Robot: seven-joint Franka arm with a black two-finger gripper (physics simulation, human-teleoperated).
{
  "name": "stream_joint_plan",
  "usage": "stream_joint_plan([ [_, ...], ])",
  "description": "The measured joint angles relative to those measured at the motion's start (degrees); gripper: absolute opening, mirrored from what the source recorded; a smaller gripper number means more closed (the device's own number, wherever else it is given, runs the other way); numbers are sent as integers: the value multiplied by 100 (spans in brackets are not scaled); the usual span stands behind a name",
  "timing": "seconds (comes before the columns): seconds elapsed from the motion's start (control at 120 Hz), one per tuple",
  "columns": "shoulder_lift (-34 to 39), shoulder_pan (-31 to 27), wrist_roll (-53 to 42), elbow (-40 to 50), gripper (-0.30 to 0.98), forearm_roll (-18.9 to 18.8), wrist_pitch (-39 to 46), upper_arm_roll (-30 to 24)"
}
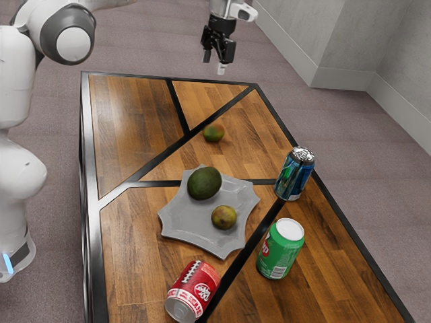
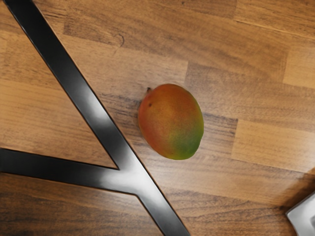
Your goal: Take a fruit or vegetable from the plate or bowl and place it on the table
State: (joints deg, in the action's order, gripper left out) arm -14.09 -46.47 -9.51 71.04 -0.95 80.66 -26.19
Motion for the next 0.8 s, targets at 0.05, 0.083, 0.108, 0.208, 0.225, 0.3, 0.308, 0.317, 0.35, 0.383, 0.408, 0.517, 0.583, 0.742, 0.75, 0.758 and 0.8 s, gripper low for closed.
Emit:
stream_joint_plan([
  [0.05, 2, 2, 24, 0, 69, -16, 32, 0],
  [0.083, 1, -2, 38, -1, 69, -23, 49, 0],
  [0.108, 0, -6, 47, -3, 69, -22, 60, 4],
  [0.208, 1, -56, 79, -5, 69, 72, 89, 60],
  [0.225, 38, -64, 85, -24, 69, 85, 87, 61],
  [0.3, 532, -78, 185, -447, 69, 129, -42, 13],
  [0.308, 606, -73, 213, -493, 69, 131, -78, -17],
  [0.317, 672, -53, 240, -532, 69, 133, -112, -43],
  [0.35, 857, 95, 346, -641, 69, 140, -257, -171],
  [0.383, 960, 368, 448, -695, 69, 128, -425, -282],
  [0.408, 1006, 626, 520, -718, 69, 113, -538, -335],
  [0.517, 1030, 1603, 801, -638, 68, -58, -852, -371],
  [0.583, 1027, 1653, 921, -606, 68, -340, -929, -363],
  [0.742, 892, 1180, 1141, -572, 69, -497, -1031, -385],
  [0.75, 868, 1182, 1152, -569, 69, -485, -1034, -386],
  [0.758, 847, 1188, 1162, -557, 69, -472, -1036, -385],
  [0.8, 812, 1218, 1211, -478, 69, -418, -1042, -378],
])
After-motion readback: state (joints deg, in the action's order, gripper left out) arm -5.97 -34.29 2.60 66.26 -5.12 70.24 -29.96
